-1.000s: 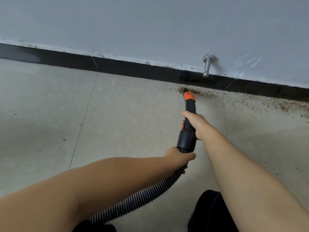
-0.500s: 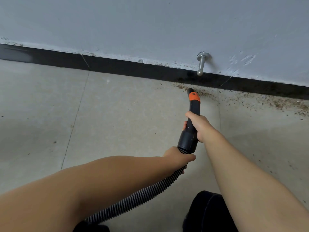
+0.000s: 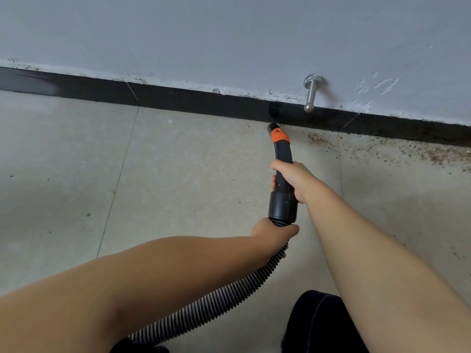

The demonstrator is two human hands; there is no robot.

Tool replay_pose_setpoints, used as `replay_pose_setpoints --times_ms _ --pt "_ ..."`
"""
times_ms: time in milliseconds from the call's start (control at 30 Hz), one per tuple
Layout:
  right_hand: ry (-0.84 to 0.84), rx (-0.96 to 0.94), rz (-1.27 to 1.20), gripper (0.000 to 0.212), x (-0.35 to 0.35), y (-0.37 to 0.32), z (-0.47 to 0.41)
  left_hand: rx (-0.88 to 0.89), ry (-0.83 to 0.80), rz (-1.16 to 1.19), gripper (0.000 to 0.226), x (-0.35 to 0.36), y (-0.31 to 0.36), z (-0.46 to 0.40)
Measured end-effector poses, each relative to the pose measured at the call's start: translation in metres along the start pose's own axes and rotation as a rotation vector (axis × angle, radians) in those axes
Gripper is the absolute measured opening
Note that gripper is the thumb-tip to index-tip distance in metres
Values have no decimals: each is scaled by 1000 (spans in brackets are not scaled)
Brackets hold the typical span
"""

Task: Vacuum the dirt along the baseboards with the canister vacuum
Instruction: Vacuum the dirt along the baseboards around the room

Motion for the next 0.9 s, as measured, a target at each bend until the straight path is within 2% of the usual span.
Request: replay_pose_setpoints --times_ms 133,300,433,767,900 --pt "25 15 -24 13 -9 1 1 4 -20 -26 20 3 2 -2" --pt "94 50 -174 14 -39 2 -6 9 -90 -97 22 11 13 -10" --pt "82 50 -192 15 -36 -4 -11 1 -75 -91 24 5 18 -16" --pt "36 4 -98 16 -3 -5 -13 -19 4 -16 22 -9 7 -6" --pt "20 -19 14 14 15 -9 -11 -32 36 15 22 -19 5 -1"
Point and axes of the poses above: each hand's wrist, its own z-axis away from the middle knuckle, its own x-axis out of the palm, y = z × x, the point moved 6 cm from there along -z, towards the middle knuckle, and after that the axes turned 12 degrees about x, right-handed, at the moved point
